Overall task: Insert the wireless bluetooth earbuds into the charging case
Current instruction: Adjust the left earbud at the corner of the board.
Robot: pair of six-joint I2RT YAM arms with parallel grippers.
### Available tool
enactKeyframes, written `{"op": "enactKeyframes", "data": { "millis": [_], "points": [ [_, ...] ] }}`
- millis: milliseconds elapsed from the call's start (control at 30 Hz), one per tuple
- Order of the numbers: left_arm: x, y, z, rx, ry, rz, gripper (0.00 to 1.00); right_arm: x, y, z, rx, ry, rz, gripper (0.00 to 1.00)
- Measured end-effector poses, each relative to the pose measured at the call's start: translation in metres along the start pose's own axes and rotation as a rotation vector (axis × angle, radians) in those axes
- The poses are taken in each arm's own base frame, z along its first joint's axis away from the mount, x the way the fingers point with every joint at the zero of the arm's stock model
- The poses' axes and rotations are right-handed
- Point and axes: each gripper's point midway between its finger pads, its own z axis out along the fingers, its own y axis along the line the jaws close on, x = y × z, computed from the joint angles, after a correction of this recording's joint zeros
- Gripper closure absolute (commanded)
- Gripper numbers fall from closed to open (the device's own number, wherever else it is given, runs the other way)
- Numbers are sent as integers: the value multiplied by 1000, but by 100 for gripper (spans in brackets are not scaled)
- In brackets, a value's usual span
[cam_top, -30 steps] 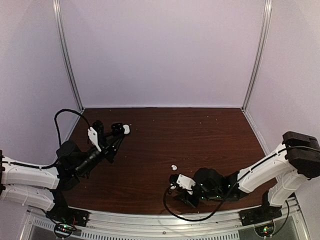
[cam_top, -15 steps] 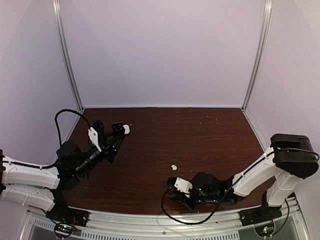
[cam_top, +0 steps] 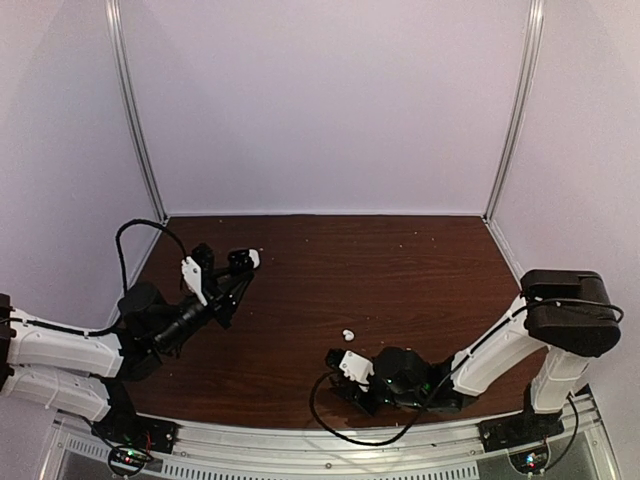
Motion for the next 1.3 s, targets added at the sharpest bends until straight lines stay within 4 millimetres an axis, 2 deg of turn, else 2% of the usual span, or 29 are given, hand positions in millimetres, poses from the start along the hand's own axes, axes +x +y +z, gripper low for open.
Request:
{"op": "enactKeyframes", "data": {
  "millis": [133,267,467,633,767,1000,1300],
  "points": [
    [2,0,0,0,6,1,96,-2,-4,4,26,-3,3,67],
    [2,0,0,0,6,5,96,-2,-6,3,44,-2,8,65],
    [2,0,0,0,5,8,96,3,-13,-2,80,13,57,71],
    [2,0,0,0,5,8,96,5,-18,-3,113,16,94,71],
    [1,0,0,0,4,8,96,5,-18,-3,115,16,94,69],
    [0,0,0,0,0,7,96,5,-17,-3,112,17,87,78],
    [0,0,0,0,0,11,96,4,-17,-4,113,27,71,79]
  ]
}}
